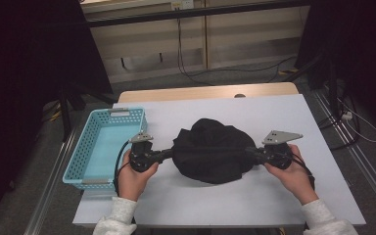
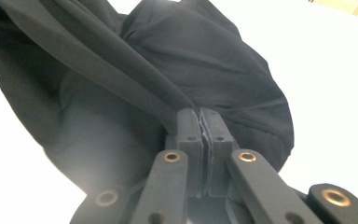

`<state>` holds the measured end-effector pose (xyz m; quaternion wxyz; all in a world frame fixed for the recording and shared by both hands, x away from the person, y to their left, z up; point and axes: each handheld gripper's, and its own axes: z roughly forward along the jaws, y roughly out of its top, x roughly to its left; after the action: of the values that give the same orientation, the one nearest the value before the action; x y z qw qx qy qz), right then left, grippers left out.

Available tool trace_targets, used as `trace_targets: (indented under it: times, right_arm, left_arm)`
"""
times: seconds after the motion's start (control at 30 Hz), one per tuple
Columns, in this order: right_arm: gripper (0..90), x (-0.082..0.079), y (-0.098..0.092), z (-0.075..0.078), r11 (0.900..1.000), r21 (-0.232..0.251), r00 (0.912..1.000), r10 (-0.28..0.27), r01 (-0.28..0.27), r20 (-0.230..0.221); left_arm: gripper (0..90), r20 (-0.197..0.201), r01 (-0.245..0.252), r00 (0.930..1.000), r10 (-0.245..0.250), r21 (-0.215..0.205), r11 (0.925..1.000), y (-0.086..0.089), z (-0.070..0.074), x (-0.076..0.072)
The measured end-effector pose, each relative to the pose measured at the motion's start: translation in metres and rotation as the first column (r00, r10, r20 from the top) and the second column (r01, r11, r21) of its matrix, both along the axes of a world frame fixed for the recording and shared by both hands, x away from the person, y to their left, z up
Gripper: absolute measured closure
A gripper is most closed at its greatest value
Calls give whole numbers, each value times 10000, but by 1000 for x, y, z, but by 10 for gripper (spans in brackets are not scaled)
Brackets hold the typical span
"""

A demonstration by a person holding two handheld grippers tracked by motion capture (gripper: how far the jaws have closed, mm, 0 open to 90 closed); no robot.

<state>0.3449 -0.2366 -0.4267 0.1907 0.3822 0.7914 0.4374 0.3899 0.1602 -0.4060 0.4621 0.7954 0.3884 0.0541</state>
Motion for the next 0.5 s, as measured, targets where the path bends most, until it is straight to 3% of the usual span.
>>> trace_targets:
  times: [0.1, 0.2, 0.27, 0.3, 0.33, 0.4, 0.43, 0.5]
  right_arm:
    - [886, 1, 2, -2, 9995, -310, 10000, 63, -63, -8]
    - [893, 5, -1, 0, 9995, -268, 9998, -144, 148, 138]
    - [894, 8, -4, 5, 9990, -79, 9983, -437, 440, 377]
    - [894, 7, -9, 13, 9969, -157, 9940, -760, 774, 788]
    - [894, 7, -9, 13, 9969, -157, 9940, -760, 774, 788]
    - [895, 6, -17, 20, 9938, 42, 9874, -1106, 1108, 1132]
    - [894, 5, -25, 24, 9914, 371, 9837, -1290, 1253, 1254]
    - [894, 4, -28, 23, 9907, 437, 9841, -1335, 1292, 1173]
  left_arm:
    - [900, 65, -54, 10000, 54, 17, 10000, -1, 1, 4]
    - [900, 138, -113, 9998, 115, -143, 9998, -2, 4, 8]
    - [900, 97, 120, 9999, -119, -140, 9998, -8, 3, 8]
    - [900, 98, 267, 9996, -266, -85, 9996, -12, 1, 7]
    - [900, 85, 366, 9993, -365, -87, 9993, -16, -1, 7]
    - [900, -12, 523, 9986, -524, -104, 9986, -23, -4, 7]
    - [900, -88, 606, 9981, -607, -130, 9981, -26, -5, 7]
    - [900, -131, 711, 9974, -712, -93, 9974, -32, -7, 6]
